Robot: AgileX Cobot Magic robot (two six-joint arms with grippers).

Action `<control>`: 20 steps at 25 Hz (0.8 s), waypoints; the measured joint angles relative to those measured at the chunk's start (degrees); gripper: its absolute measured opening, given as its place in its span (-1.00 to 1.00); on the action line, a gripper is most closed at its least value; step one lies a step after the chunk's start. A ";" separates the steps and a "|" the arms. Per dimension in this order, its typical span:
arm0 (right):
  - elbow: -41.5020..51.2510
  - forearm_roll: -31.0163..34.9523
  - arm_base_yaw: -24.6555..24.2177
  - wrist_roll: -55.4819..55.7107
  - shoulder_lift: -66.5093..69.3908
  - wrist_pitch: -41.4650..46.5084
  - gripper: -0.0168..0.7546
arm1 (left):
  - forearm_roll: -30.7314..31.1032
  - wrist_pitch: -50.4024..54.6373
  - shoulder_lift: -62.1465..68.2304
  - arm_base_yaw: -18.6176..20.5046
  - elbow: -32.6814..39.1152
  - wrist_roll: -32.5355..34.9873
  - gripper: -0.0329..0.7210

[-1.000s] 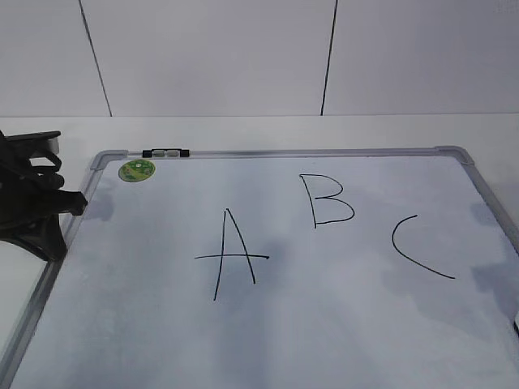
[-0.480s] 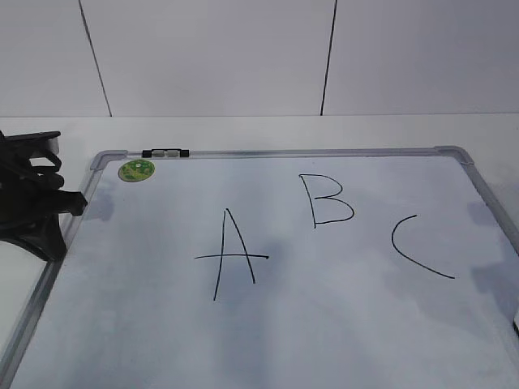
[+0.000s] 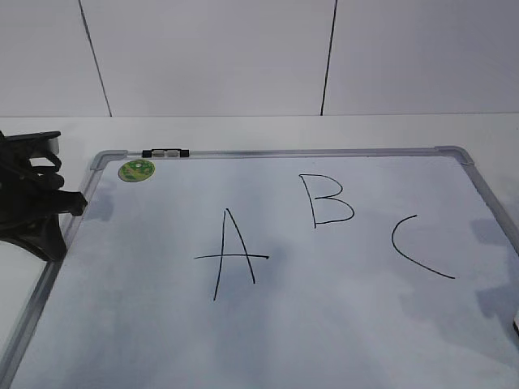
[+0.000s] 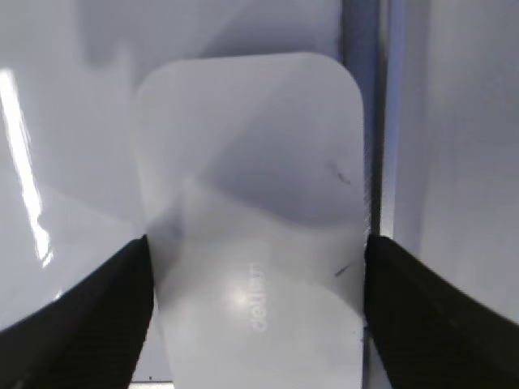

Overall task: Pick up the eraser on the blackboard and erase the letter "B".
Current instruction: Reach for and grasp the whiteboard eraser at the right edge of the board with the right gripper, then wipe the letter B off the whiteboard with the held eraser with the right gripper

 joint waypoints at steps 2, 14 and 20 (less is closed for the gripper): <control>0.13 0.00 0.00 -0.21 0.00 -0.66 0.67 | 0.00 0.04 0.00 0.00 0.00 0.00 -0.84; 0.13 0.00 0.00 -0.83 2.16 -1.76 0.61 | 0.13 0.13 0.00 0.00 0.00 0.00 -0.84; 0.13 0.00 0.00 -1.07 2.16 -1.89 0.61 | 0.21 0.13 0.00 0.00 0.00 0.00 -0.84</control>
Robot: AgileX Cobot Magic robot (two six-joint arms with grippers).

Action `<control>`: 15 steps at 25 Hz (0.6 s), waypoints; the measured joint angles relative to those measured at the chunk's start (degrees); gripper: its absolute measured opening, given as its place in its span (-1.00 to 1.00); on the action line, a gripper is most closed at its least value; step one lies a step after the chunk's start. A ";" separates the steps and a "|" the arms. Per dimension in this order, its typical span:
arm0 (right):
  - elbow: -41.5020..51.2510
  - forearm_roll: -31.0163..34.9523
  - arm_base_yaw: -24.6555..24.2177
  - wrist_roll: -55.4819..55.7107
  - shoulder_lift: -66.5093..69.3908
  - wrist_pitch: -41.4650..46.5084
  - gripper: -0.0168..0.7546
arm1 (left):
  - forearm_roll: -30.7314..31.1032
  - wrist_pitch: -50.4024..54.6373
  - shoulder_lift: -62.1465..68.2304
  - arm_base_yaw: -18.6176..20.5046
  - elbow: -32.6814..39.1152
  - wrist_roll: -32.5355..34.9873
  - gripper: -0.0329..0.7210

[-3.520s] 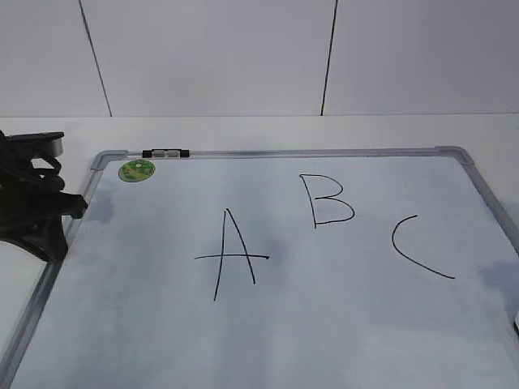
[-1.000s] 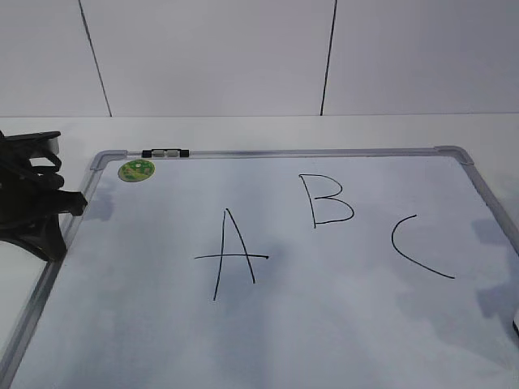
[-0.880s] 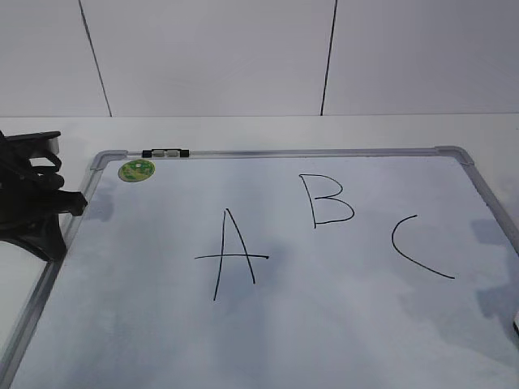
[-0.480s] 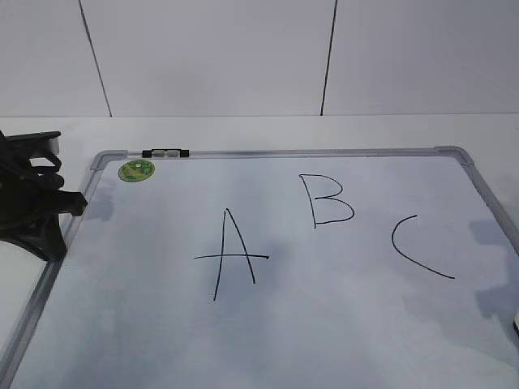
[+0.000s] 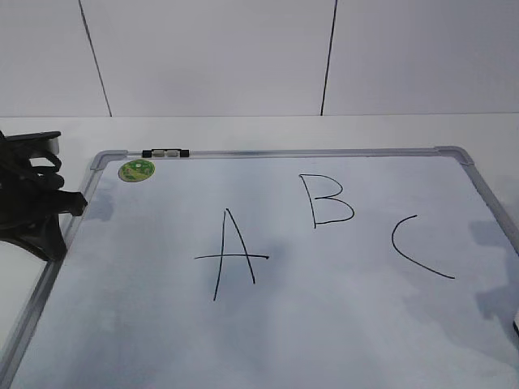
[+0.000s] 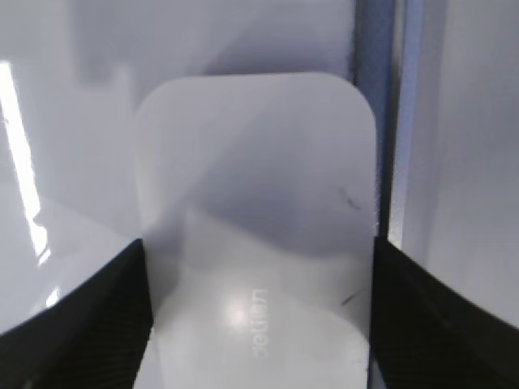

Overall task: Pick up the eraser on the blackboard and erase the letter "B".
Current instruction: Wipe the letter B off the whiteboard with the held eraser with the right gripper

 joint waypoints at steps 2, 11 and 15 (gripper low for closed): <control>0.00 0.00 0.00 0.00 0.00 0.00 0.60 | 0.00 0.00 0.00 0.00 0.00 0.00 -0.84; 0.00 0.00 0.00 -0.12 0.00 0.00 0.52 | 0.00 0.00 0.00 0.00 0.00 0.00 -0.84; 0.00 -0.10 0.00 -0.22 0.00 0.00 0.48 | 0.00 0.00 0.00 0.00 0.00 0.00 -0.84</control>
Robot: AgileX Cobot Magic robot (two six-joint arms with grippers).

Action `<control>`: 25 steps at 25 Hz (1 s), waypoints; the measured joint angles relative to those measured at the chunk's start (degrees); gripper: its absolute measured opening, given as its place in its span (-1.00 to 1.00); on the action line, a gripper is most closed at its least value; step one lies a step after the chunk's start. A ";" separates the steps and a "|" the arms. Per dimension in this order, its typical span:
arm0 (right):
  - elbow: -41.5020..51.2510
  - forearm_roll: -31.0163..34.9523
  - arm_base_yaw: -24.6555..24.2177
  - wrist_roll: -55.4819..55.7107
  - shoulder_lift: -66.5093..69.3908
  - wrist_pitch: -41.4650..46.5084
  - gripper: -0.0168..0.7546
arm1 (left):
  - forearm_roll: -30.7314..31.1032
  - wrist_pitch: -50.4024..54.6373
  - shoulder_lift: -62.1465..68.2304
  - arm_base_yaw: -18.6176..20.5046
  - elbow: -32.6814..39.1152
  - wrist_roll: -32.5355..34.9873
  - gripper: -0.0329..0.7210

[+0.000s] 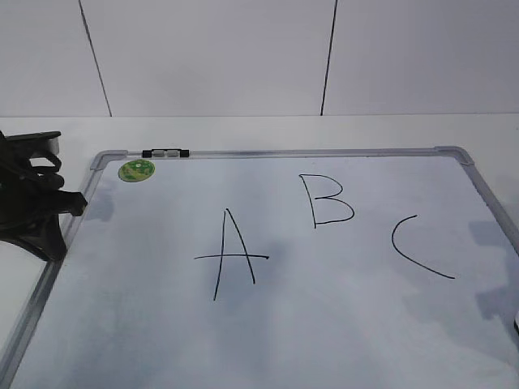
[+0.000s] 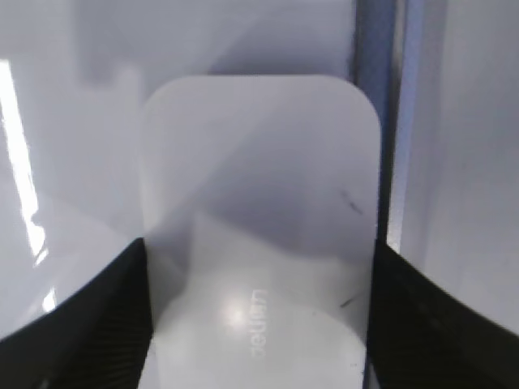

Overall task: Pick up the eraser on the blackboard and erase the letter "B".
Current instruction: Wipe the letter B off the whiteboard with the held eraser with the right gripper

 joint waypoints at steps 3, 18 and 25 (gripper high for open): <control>0.00 0.00 0.00 0.00 0.00 0.00 0.48 | 0.00 0.11 0.00 0.00 0.00 0.00 -0.84; -2.42 1.43 0.00 0.08 0.33 5.64 0.48 | 0.28 0.52 0.00 0.00 -0.09 0.00 -0.84; -9.05 0.55 0.00 0.08 0.33 11.03 0.48 | 0.28 0.52 0.00 0.00 -0.09 0.00 -0.84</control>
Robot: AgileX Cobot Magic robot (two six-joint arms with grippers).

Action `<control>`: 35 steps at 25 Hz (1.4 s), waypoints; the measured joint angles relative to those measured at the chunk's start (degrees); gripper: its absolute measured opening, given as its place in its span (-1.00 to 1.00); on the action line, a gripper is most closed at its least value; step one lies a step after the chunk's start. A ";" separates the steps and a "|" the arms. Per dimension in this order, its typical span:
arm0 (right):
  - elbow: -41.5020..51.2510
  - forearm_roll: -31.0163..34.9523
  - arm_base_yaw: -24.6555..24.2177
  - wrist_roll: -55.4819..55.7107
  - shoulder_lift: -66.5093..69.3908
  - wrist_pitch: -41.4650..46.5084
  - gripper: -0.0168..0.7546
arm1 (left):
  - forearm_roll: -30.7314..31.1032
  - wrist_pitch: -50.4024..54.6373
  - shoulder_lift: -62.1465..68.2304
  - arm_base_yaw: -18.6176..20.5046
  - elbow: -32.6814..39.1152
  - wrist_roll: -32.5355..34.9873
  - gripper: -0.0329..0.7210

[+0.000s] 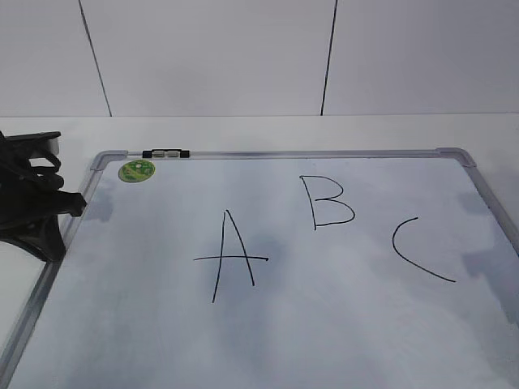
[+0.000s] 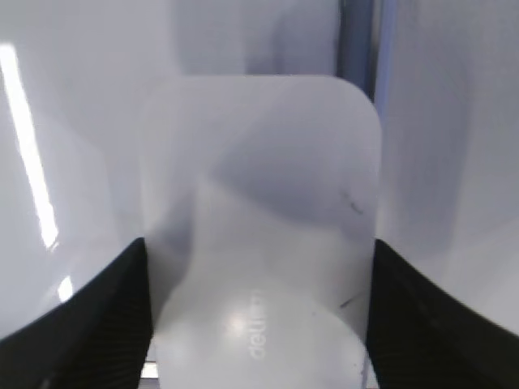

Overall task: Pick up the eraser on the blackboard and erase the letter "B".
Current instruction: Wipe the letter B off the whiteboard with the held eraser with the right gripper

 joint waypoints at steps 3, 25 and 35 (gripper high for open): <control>-5.01 1.57 0.00 0.00 0.00 3.74 0.48 | 0.00 0.05 0.00 0.00 0.00 0.00 -0.84; -48.63 -0.81 20.19 5.05 28.56 12.55 0.48 | 0.05 0.70 0.00 0.00 -0.12 0.00 -0.84; -68.00 0.22 27.90 5.22 47.37 12.68 0.48 | 0.13 1.00 0.00 0.00 -0.23 0.00 -0.84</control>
